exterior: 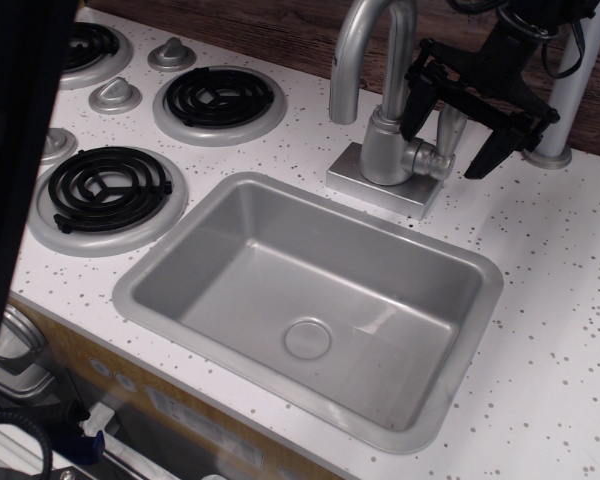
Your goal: Lever vertical to front
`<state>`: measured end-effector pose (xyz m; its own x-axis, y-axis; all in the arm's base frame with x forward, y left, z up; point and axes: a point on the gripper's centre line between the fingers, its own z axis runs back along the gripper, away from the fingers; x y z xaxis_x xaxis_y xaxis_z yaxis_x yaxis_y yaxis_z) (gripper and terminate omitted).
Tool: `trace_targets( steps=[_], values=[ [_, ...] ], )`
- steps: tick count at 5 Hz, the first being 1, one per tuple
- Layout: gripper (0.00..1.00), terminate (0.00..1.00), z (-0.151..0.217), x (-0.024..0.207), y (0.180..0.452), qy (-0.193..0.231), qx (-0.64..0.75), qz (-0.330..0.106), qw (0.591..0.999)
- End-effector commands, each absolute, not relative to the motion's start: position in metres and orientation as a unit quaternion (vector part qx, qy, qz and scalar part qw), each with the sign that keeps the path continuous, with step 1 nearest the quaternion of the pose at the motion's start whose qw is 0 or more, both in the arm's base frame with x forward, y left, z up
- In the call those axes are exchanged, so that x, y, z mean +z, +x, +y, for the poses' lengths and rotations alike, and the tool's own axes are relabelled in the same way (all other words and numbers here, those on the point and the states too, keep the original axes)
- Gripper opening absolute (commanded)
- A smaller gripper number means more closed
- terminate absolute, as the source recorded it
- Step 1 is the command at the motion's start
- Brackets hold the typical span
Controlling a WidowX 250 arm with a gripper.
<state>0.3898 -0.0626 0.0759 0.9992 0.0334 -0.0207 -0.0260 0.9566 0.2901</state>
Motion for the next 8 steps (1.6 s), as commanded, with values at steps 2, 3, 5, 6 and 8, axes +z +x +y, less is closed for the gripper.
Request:
trace_targets(
  steps=[2, 3, 5, 6, 8],
  values=[
    [1.00, 0.00, -0.058, 0.090, 0.394, 0.170, 0.013, -0.065, 0.983],
    [1.00, 0.00, -0.058, 0.093, 0.400, 0.181, 0.017, -0.136, 0.974],
    [1.00, 0.00, -0.059, 0.108, 0.407, 0.213, 0.006, -0.232, 0.949],
    [1.00, 0.00, -0.056, 0.109, 0.414, 0.203, -0.002, -0.240, 0.949],
    [1.00, 0.00, -0.052, 0.107, 0.425, 0.187, -0.007, -0.239, 0.953]
  ],
)
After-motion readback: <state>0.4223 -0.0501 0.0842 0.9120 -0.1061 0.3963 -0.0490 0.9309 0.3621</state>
